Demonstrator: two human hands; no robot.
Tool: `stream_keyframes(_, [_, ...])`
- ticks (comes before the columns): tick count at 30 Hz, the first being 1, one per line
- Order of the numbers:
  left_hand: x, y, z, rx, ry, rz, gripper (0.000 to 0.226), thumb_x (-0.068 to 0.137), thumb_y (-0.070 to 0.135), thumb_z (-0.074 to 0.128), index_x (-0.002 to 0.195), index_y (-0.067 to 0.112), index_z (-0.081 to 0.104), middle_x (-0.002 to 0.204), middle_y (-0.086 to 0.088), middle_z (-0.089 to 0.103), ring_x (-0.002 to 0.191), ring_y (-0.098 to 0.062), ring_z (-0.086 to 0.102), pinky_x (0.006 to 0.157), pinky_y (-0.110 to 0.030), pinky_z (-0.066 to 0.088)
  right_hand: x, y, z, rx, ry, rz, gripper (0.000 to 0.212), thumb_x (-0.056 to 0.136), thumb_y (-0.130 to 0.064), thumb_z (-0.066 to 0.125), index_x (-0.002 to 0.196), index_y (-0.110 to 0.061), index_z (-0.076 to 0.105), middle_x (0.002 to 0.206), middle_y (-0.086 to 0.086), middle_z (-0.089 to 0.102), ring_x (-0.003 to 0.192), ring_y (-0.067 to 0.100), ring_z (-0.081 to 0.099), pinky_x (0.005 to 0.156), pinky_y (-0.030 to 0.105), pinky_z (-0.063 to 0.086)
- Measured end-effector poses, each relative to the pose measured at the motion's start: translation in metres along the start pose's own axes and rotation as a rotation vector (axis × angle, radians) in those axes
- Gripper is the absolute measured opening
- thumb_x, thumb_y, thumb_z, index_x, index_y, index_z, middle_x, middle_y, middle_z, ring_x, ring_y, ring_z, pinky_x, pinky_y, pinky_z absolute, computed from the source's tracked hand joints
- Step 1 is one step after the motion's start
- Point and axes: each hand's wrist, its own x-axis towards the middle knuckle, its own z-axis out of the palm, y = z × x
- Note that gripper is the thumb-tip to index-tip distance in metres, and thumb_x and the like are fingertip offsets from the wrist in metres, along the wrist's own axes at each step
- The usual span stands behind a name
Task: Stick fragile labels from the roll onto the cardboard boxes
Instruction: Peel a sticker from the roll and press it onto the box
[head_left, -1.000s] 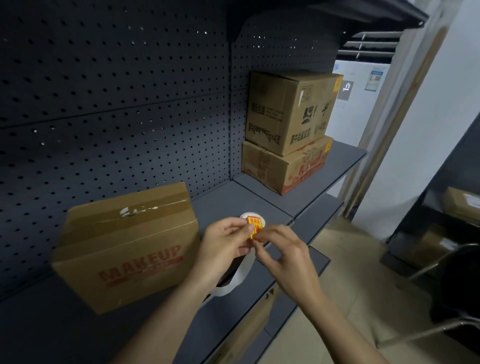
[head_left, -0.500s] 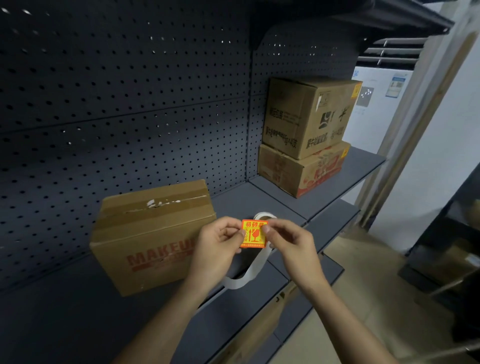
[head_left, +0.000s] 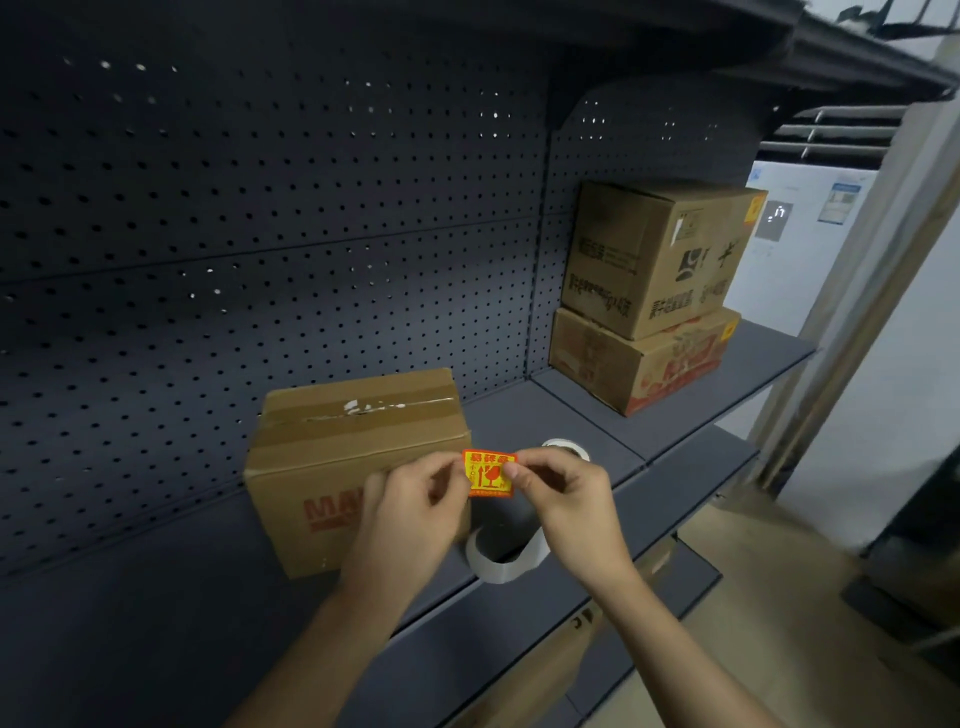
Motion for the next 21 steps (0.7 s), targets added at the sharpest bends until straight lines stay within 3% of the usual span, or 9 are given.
stream_keyframes(2, [0.001, -0.002, -0.006, 0.068, -0.005, -0.074, 0.023, 0.098, 0.041, 0.050, 0.116, 0.037, 0.064, 0.089, 0.014, 0.069, 0.102, -0.013, 0.051, 0.086, -0.027, 0.034, 0.002, 0.003, 0.003, -0.026, -0.009, -0.014, 0.007, 0.091, -0.017, 0.069, 0.093, -0.014, 0.076, 0.088, -0.006, 0.072, 0.087, 0.011, 0.067, 0.077, 0.021, 0.050])
stream_keyframes(4, [0.003, -0.008, -0.013, 0.100, -0.004, -0.132, 0.021, 0.098, 0.041, 0.048, 0.115, 0.039, 0.060, 0.089, 0.011, 0.068, 0.099, -0.010, 0.043, 0.082, -0.026, 0.030, 0.005, 0.005, 0.005, -0.032, -0.031, -0.013, 0.007, 0.092, -0.017, 0.069, 0.093, -0.015, 0.076, 0.088, -0.006, 0.072, 0.088, 0.011, 0.067, 0.078, 0.024, 0.052])
stream_keyframes(7, [0.008, -0.019, -0.022, 0.210, 0.109, 0.059, 0.016, 0.094, 0.033, 0.054, 0.101, 0.028, 0.067, 0.084, 0.011, 0.065, 0.089, -0.011, 0.053, 0.075, -0.032, 0.045, 0.010, 0.005, 0.010, -0.014, -0.086, 0.012, 0.006, 0.091, -0.016, 0.070, 0.092, -0.013, 0.075, 0.085, -0.006, 0.072, 0.081, 0.006, 0.066, 0.073, 0.022, 0.050])
stream_keyframes(10, [0.017, -0.029, -0.025, 0.326, 0.172, 0.237, 0.037, 0.086, 0.036, 0.051, 0.107, 0.014, 0.071, 0.107, 0.003, 0.067, 0.110, -0.020, 0.053, 0.091, -0.045, 0.050, 0.015, 0.007, 0.018, 0.001, -0.103, 0.031, 0.004, 0.089, -0.015, 0.072, 0.092, -0.013, 0.075, 0.084, 0.001, 0.074, 0.081, 0.016, 0.068, 0.076, 0.032, 0.055])
stream_keyframes(14, [0.031, -0.042, -0.022, 0.494, 0.051, 0.196, 0.059, 0.083, 0.048, 0.058, 0.133, 0.015, 0.060, 0.142, -0.005, 0.053, 0.141, -0.031, 0.033, 0.117, -0.053, 0.025, 0.023, 0.014, 0.028, 0.003, -0.115, 0.044, 0.004, 0.089, -0.013, 0.072, 0.093, -0.013, 0.074, 0.087, 0.005, 0.074, 0.086, 0.022, 0.069, 0.085, 0.041, 0.057])
stream_keyframes(17, [0.036, -0.048, -0.016, 0.511, -0.014, 0.173, 0.066, 0.087, 0.055, 0.059, 0.142, 0.018, 0.052, 0.151, -0.002, 0.045, 0.145, -0.028, 0.029, 0.121, -0.047, 0.016, 0.026, 0.018, 0.033, -0.010, -0.124, 0.045, 0.004, 0.090, -0.016, 0.072, 0.092, -0.016, 0.074, 0.087, 0.004, 0.074, 0.086, 0.021, 0.069, 0.085, 0.043, 0.057])
stream_keyframes(21, [0.036, -0.058, -0.011, 0.556, 0.017, 0.190, 0.065, 0.087, 0.058, 0.059, 0.140, 0.021, 0.054, 0.148, 0.001, 0.049, 0.142, -0.024, 0.036, 0.116, -0.045, 0.025, 0.027, 0.023, 0.036, -0.009, -0.137, 0.047, 0.004, 0.090, -0.017, 0.072, 0.092, -0.018, 0.075, 0.088, 0.002, 0.075, 0.087, 0.019, 0.070, 0.085, 0.040, 0.058])
